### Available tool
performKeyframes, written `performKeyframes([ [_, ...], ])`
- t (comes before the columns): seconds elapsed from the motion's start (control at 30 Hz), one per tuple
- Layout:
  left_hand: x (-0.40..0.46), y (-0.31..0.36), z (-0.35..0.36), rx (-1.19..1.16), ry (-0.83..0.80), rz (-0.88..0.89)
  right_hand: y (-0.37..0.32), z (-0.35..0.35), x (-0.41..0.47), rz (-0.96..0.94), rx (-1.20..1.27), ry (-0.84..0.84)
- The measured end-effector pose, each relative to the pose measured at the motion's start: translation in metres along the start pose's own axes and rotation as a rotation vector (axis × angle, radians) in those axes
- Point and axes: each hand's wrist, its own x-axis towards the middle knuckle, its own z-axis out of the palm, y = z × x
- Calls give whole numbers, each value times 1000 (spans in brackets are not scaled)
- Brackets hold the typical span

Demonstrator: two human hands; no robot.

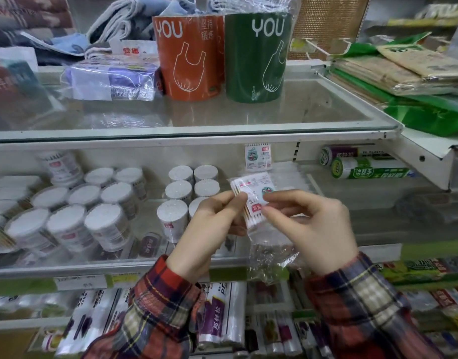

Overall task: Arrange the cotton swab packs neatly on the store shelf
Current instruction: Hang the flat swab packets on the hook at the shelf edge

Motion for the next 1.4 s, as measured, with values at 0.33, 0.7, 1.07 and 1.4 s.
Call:
performKeyframes([
  [0.33, 0, -4, -8, -50, -123, 12, 24, -18, 4, 455, 440, -256],
  [0.7, 4, -7, -8, 5, -178, 16, 32, -14, -2, 568, 703, -186],
  [1.07, 16, 14, -29, -58, -93, -2, 14, -45, 31, 391, 413, -222],
  [1.4, 25, 32, -23, 220, -249, 18, -6, -48, 65, 249, -18, -709],
])
